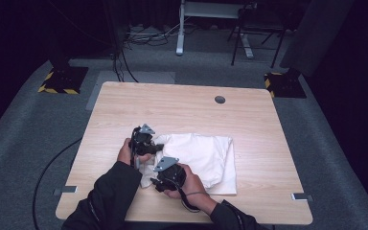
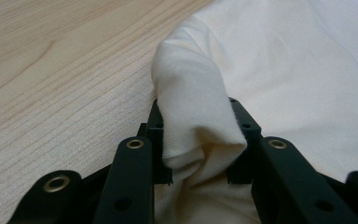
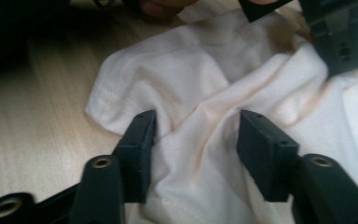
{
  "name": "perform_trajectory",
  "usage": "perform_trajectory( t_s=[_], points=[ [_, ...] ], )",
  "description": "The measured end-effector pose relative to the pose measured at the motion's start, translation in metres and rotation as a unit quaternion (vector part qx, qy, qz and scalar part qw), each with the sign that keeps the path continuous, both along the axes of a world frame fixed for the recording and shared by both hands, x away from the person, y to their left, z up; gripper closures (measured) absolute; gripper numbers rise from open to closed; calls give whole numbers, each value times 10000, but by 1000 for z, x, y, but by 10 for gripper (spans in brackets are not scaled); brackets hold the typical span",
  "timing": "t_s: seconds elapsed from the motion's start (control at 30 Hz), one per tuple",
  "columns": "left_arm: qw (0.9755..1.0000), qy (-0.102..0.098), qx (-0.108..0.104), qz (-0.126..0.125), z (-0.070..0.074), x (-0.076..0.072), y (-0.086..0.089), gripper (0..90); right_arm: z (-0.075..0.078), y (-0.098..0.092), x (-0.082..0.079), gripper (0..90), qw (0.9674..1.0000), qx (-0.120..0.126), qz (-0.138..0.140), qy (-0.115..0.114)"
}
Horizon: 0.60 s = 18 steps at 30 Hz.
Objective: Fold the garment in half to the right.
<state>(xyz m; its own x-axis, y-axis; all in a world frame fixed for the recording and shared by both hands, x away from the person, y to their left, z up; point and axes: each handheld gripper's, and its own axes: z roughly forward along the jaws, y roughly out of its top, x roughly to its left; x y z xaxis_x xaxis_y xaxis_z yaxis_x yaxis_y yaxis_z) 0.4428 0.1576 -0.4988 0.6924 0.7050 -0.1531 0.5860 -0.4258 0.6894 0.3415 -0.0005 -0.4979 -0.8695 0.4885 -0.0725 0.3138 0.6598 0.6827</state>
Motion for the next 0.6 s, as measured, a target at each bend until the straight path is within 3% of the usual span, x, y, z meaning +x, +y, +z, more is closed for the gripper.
perform_trajectory(
  t_s=[0.17,0.23,0.6],
  points=[
    [10000,16,-67,61,-1,-1,2,698,2,0,4,633,9999,-45,-137,-58],
    [9999,10,-65,93,-1,-2,2,698,3,-2,9,692,9998,19,-174,39],
    [9998,38,-12,209,2,-5,8,716,3,-1,9,748,9997,172,-160,114]
  ],
)
